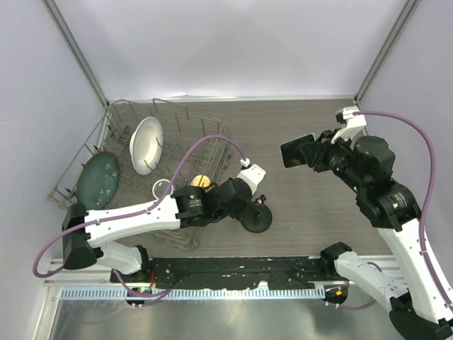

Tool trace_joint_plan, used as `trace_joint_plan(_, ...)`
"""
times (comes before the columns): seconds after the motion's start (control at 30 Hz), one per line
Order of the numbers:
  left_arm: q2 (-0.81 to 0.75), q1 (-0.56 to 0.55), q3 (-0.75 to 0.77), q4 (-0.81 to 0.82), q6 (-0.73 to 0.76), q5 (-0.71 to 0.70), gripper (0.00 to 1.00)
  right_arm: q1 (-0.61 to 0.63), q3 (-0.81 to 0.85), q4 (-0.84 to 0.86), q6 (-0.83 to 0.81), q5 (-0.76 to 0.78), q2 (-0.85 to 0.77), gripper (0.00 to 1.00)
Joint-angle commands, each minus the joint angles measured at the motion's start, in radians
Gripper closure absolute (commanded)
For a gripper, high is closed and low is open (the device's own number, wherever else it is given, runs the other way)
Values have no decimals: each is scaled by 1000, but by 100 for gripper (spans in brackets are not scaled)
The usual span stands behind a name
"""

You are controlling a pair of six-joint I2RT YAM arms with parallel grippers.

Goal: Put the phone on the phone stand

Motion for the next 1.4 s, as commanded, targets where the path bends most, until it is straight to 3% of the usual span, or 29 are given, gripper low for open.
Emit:
trace_joint_plan(0.0, -59, -3, -80, 172, 191, 151, 100, 0, 114, -28, -59, -116, 39, 100)
trace_joint_plan(0.17, -84, 0, -137, 260, 331, 227, 100, 0, 155, -187, -105, -184, 74, 100)
trace_joint_plan(0.33, -58, 25, -126, 263, 368, 241, 100, 0, 154, -278, -109, -100, 45, 100)
trace_joint_plan(0.47, -83, 33, -126, 280, 342, 236, 65, 0, 174, -295, -110, -86, 27, 100)
trace_joint_plan(0.57, -110, 37, -146, 306, 321, 259, 55, 0, 192, -297, -115, -123, 37, 100)
trace_joint_plan(0.73, -129, 57, -174, 315, 296, 252, 59, 0, 221, -332, -144, -256, 86, 100)
trace_joint_plan(0.83, -133, 71, -180, 306, 283, 252, 64, 0, 234, -362, -153, -252, 99, 99)
trace_joint_plan(1.0, -138, 73, -201, 329, 260, 261, 63, 0, 231, -372, -159, -249, 94, 100)
trace_joint_plan(1.17, -123, 73, -198, 346, 249, 282, 69, 0, 220, -353, -171, -246, 99, 99)
trace_joint_plan(1.37, -107, 73, -192, 343, 252, 279, 67, 0, 189, -340, -171, -287, 106, 99)
